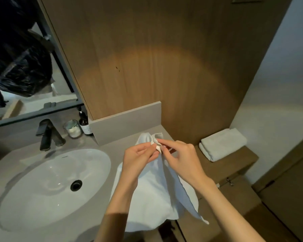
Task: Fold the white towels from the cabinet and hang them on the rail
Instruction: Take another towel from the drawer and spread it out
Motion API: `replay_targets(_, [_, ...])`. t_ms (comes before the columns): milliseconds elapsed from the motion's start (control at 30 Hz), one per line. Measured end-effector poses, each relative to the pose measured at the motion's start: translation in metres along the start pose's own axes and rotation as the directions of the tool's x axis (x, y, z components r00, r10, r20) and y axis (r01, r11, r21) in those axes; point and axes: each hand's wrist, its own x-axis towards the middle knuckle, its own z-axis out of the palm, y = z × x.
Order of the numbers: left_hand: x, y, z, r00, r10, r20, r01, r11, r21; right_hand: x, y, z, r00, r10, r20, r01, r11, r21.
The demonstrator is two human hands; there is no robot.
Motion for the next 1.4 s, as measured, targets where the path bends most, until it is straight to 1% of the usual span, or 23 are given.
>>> replay_targets(167, [-0.013,0.019,0.01,0.986,-0.01,0.166,0.004,0.999,0.033,-0.005,-0.004,-0.022,0.998,0.021,-0.065,-0.015,0.996,0.089])
replay_targets(233, [-0.02,0.028,0.018,0.973,0.029,0.231,-0.063,0.988,0.141,-0.006,-0.001,-0.031,0.993,0.018,-0.116,-0.011,0.998,0.065])
replay_targets(267, [-0.023,0.032,0.023,0.962,0.076,0.261,-0.139,0.962,0.235,-0.006,0.0,-0.035,0.99,0.01,-0.138,-0.004,0.999,0.043])
replay_targets(300, [-0.026,0.034,0.027,0.945,0.142,0.295,-0.245,0.904,0.35,-0.006,0.001,-0.041,0.988,0.001,-0.155,0.004,0.999,0.034])
replay_targets(333, [-0.027,0.036,0.032,0.918,0.213,0.335,-0.357,0.81,0.465,-0.006,0.003,-0.047,0.986,-0.004,-0.166,0.01,0.999,0.04])
replay_targets(367, [-0.028,0.037,0.035,0.882,0.287,0.374,-0.461,0.689,0.559,-0.006,0.005,-0.054,0.985,-0.002,-0.173,0.012,0.998,0.057])
replay_targets(433, [-0.026,0.037,0.041,0.8,0.461,0.383,-0.586,0.464,0.665,-0.007,0.009,-0.074,0.984,0.005,-0.18,0.008,0.998,0.068])
replay_targets(467, [-0.023,0.036,0.043,0.75,0.548,0.37,-0.621,0.39,0.68,-0.007,0.012,-0.086,0.984,0.013,-0.177,-0.001,0.998,0.064])
replay_targets(500, [-0.02,0.033,0.047,0.709,0.594,0.38,-0.654,0.353,0.669,-0.008,0.014,-0.101,0.986,0.027,-0.166,-0.015,0.997,0.071])
replay_targets(533, [-0.017,0.031,0.052,0.683,0.597,0.421,-0.693,0.347,0.631,-0.008,0.017,-0.117,0.988,0.043,-0.15,-0.029,0.995,0.091])
replay_targets(600, [-0.015,0.024,0.069,0.652,0.533,0.539,-0.756,0.405,0.515,-0.009,0.02,-0.15,0.992,0.044,-0.118,-0.027,0.99,0.138])
replay_targets(700, [-0.02,0.007,0.103,0.676,0.421,0.605,-0.716,0.569,0.404,-0.012,0.029,-0.195,0.998,0.029,-0.054,-0.016,0.974,0.225])
replay_targets(767, [-0.026,-0.008,0.125,0.698,0.351,0.624,-0.672,0.622,0.402,-0.017,0.038,-0.221,0.998,0.033,-0.048,-0.02,0.969,0.248])
replay_targets(833, [-0.032,-0.027,0.143,0.711,0.301,0.636,-0.647,0.633,0.425,-0.026,0.048,-0.243,0.997,0.032,-0.068,-0.015,0.97,0.242])
replay_targets(933, [-0.04,-0.057,0.16,0.715,0.231,0.66,-0.652,0.562,0.509,-0.041,0.061,-0.268,0.987,0.085,-0.139,-0.039,0.951,0.305])
replay_targets(1000, [-0.044,-0.08,0.164,0.709,0.145,0.69,-0.66,0.481,0.577,-0.05,0.07,-0.282,0.976,0.115,-0.183,-0.059,0.956,0.287])
replay_targets(1067, [-0.05,-0.103,0.165,0.694,0.05,0.719,-0.689,0.337,0.642,-0.058,0.078,-0.298,0.973,0.11,-0.205,-0.057,0.968,0.246])
replay_targets(1133, [-0.058,-0.122,0.165,0.7,-0.041,0.713,-0.695,0.187,0.694,-0.064,0.084,-0.314,0.969,0.106,-0.225,-0.052,0.971,0.233])
replay_targets(1167, [-0.064,-0.13,0.165,0.71,-0.081,0.699,-0.685,0.15,0.713,-0.067,0.087,-0.321,0.966,0.108,-0.235,-0.053,0.972,0.229])
replay_targets(1233, [-0.078,-0.145,0.166,0.709,-0.164,0.686,-0.664,0.172,0.727,-0.071,0.094,-0.33,0.966,0.108,-0.234,-0.054,0.973,0.226])
replay_targets(1300, [-0.097,-0.153,0.171,0.661,-0.178,0.729,-0.684,0.258,0.683,-0.073,0.103,-0.335,0.969,0.103,-0.224,-0.055,0.976,0.211])
replay_targets(1333, [-0.109,-0.155,0.175,0.634,-0.148,0.759,-0.706,0.29,0.646,-0.074,0.108,-0.336,0.97,0.103,-0.221,-0.057,0.977,0.206])
replay_targets(1400, [-0.131,-0.156,0.186,0.612,0.002,0.791,-0.753,0.308,0.581,-0.075,0.118,-0.337,0.968,0.12,-0.219,-0.078,0.978,0.194])
